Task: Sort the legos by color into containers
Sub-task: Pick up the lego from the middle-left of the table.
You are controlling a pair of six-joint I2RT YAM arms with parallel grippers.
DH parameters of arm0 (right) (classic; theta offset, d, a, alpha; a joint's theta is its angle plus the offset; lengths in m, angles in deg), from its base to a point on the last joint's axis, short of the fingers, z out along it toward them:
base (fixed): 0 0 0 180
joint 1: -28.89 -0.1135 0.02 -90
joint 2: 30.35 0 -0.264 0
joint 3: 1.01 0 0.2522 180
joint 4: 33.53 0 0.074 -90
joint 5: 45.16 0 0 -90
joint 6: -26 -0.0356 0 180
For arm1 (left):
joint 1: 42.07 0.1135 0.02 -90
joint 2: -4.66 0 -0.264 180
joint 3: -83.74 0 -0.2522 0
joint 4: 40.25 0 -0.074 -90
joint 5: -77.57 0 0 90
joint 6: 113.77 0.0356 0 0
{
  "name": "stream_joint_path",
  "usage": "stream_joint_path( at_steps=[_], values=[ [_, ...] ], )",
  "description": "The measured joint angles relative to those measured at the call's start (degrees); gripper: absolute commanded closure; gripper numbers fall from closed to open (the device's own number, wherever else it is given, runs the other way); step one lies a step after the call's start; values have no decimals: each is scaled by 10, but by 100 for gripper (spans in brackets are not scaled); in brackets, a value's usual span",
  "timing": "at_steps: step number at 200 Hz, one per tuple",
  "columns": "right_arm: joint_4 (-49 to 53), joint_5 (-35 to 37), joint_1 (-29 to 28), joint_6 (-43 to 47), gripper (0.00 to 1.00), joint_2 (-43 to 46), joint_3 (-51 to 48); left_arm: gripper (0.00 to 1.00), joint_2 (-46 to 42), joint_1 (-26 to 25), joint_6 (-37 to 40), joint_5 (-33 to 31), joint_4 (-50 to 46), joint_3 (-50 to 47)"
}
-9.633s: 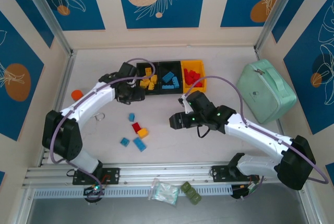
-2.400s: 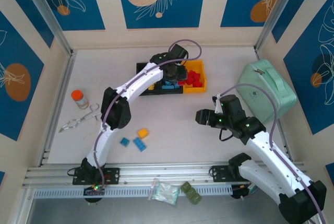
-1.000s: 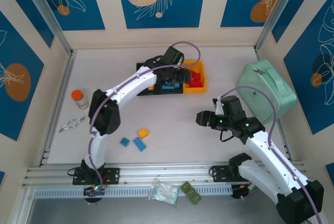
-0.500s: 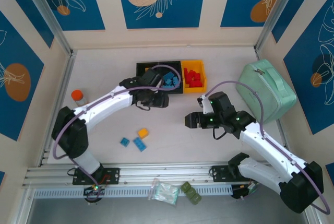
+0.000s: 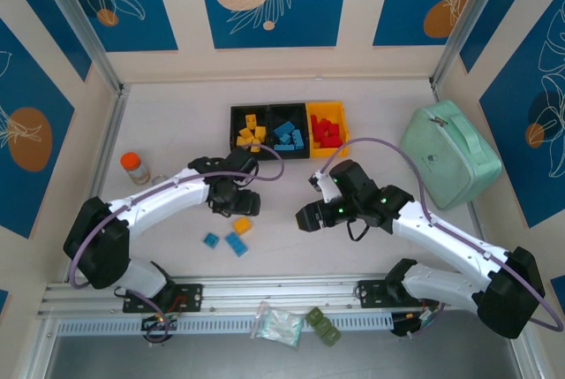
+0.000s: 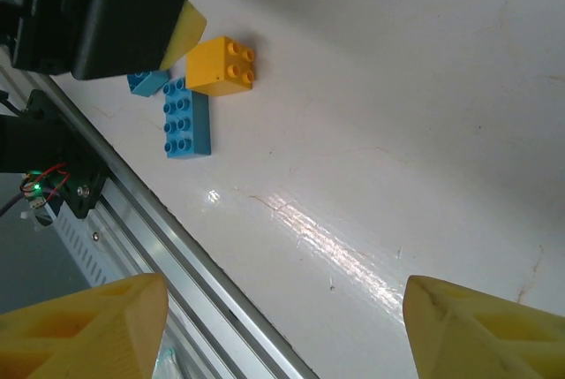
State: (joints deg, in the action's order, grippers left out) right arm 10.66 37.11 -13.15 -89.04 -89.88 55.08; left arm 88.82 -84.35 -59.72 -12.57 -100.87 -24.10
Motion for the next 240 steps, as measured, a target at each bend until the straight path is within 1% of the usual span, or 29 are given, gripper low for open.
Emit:
stream_joint_path(
  at_steps=[47,77,126,152,165,185,240],
  values=[
    [-3,3,0,0,29,0,0,25,1,0,-53,12,24,-58],
    [-3,8,0,0,29,0,0,26,21,-1,-67,20,47,-63],
    [-6,15,0,0,29,0,-1,34,55,-7,-78,32,75,-63],
    [-11,17,0,0,29,1,-4,43,62,-9,-82,33,75,-63],
    [-12,18,1,-1,29,2,-7,49,63,-10,-84,34,75,-63],
    [-13,19,2,-1,29,2,-11,53,63,-10,-86,33,74,-62],
    [-18,20,5,-5,30,14,-16,55,64,-10,-86,26,68,-43]
  ],
)
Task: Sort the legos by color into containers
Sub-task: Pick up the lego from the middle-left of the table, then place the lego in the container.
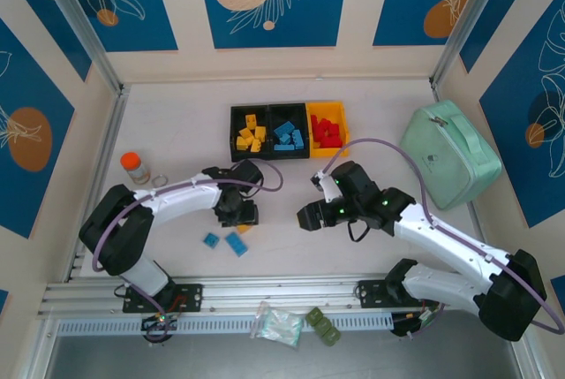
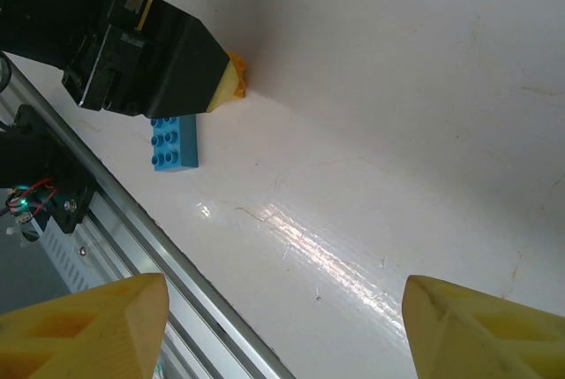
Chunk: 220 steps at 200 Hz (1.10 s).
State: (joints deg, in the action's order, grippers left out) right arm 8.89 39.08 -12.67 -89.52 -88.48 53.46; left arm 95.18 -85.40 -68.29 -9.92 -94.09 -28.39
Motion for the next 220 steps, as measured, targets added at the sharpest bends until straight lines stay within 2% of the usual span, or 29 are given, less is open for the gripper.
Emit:
stream_joint_path(
  at_steps=[63,107,156,220],
  values=[
    [-3,4,12,-5,30,18,-3,55,13,13,32,-29,-28,111],
    [-16,4,16,-14,30,20,-3,55,52,59,68,-51,-50,208],
    [-38,6,16,-23,29,6,-3,55,128,120,110,-79,-54,327],
    [-49,9,17,-31,30,-7,-3,55,283,146,153,-119,-91,522]
  ],
)
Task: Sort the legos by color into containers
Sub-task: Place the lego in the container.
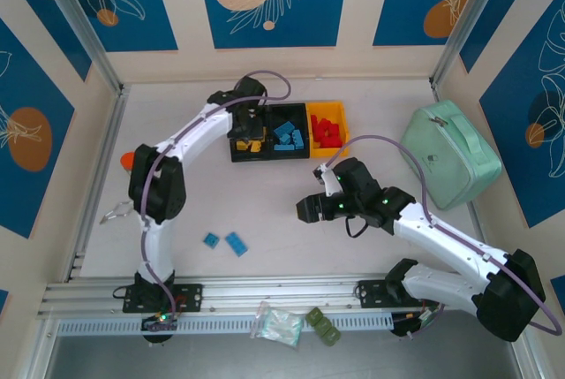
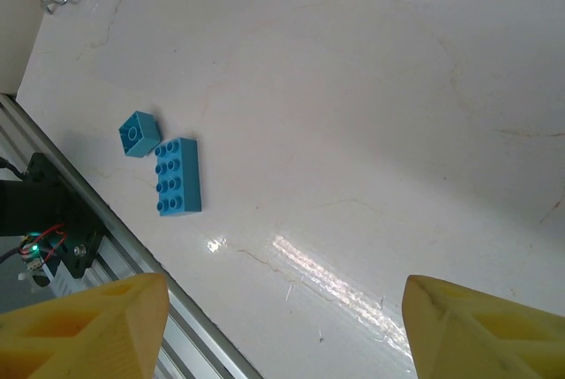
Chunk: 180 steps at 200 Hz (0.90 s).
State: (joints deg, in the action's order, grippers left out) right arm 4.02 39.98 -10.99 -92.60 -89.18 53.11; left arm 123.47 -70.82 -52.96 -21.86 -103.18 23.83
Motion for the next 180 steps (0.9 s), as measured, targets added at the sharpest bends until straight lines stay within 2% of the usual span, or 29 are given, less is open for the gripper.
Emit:
stream_joint_path(
  at_steps=[47,63,87,109,143,180],
  values=[
    [-1,4,1,-4,30,0,0,52,71,8,12,-14,-23,82],
    [-2,4,2,-4,29,0,0,48,87,11,13,-17,-30,103],
    [-2,4,2,-4,30,-6,0,34,97,12,21,-21,-38,118],
    [-2,4,2,-4,30,-13,0,31,97,12,23,-23,-43,125],
    [-2,3,2,-4,29,-22,0,31,87,12,23,-22,-39,111],
    [-2,3,2,-3,30,-25,9,31,5,10,22,-16,-29,21]
  ],
)
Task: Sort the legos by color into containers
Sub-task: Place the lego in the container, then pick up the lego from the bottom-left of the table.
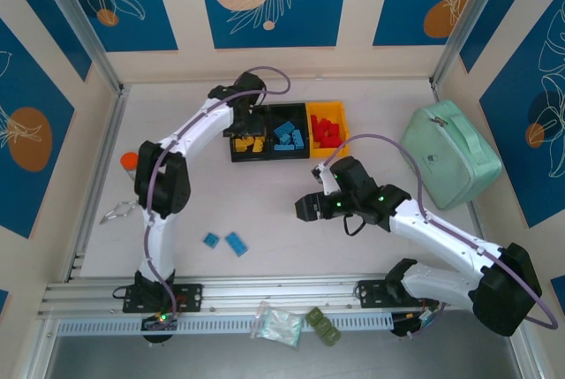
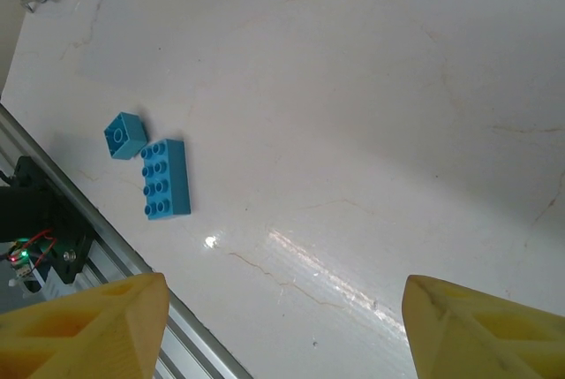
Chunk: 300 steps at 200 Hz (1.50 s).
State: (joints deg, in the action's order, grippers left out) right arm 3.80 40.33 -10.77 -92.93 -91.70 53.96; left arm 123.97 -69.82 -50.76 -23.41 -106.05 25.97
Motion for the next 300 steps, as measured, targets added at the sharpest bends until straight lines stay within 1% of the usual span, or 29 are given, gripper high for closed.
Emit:
stream_joint_path(
  at_steps=[54,113,152,175,195,213,232,246,300],
  values=[
    [0,0,-3,3,29,-1,12,31,-170,-9,-17,4,35,-175],
    [2,7,-23,16,28,-16,54,31,-323,-10,-63,4,45,-369],
    [0,7,-45,38,28,-50,87,31,-421,-10,-115,16,47,-490],
    [-1,7,-60,48,28,-73,101,31,-471,-18,-166,29,50,-568],
    [-4,7,-71,50,28,-88,104,31,-501,-38,-219,36,52,-627],
    [-5,7,-77,50,28,-97,104,28,-519,-61,-275,39,55,-670],
    [-7,7,-81,49,28,-101,104,27,-531,-82,-329,41,57,-702],
    [-11,7,-82,49,28,-101,104,24,-537,-93,-360,43,56,-716],
    [-18,7,-82,49,28,-101,104,24,-551,-100,-432,65,80,-770]
  ],
)
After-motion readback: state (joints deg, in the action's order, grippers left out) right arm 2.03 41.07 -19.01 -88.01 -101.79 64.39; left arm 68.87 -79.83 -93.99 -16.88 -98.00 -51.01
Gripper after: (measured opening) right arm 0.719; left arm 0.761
